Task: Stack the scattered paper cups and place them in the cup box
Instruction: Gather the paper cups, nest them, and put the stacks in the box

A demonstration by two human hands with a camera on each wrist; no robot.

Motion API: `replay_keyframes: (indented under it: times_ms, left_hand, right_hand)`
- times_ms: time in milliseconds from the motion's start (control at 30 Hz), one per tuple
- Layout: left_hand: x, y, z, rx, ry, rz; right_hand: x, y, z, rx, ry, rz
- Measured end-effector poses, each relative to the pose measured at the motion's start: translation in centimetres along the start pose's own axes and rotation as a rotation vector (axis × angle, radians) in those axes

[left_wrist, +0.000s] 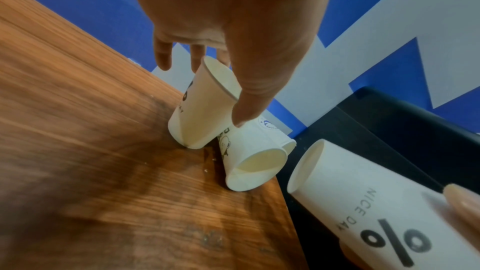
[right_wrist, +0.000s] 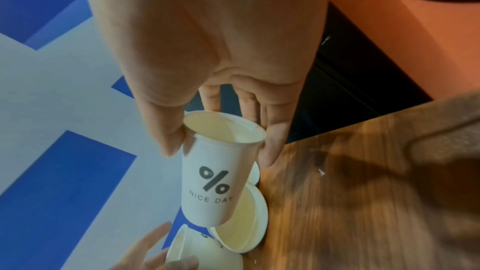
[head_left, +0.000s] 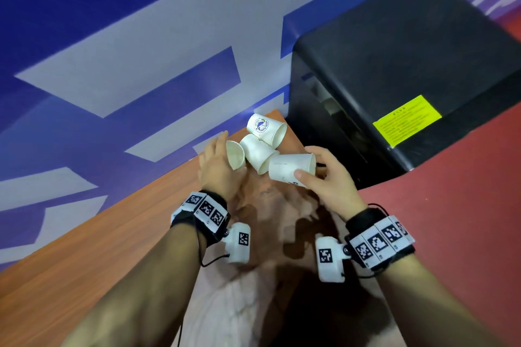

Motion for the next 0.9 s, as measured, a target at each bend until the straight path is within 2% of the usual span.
replay_keyframes:
  times_ms: [167, 300, 433, 633, 900]
  left_hand:
    - [1.0, -0.8, -0.4, -0.010, -0.102, -0.007]
    - [4.1, -3.2, 0.3, 0.025, -0.237, -0.037]
    - [8.4, -7.1, 2.5, 0.085, -0.322, -0.111]
    - [15.8, -15.0, 9.1, 0.212, -0.434, -0.324]
    - [23.0, -26.8, 19.4, 0.311, -0.656, -0.494]
  right_hand:
    - [0.3, -0.2, 0.6, -0.020, 0.022, 0.005]
    - [-0.8, -0.9, 2.7, 0.015, 0.044, 0.029]
    - [-3.6, -2.6, 5.4, 0.051, 0.039, 0.122]
    - [-9.6, -6.1, 9.6, 0.117, 0.006, 0.223]
    - [-19.8, -13.2, 14.2, 0.278, -0.149, 0.351]
Point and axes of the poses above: each hand's wrist, its own y-axis towards the middle knuckle, its own x-axis out of the back of the hand, z = x × y, the point moved 10 cm from there along y, towards the middle knuckle, and after that the axes turned 2 degrees about z, right-handed, at the moved point
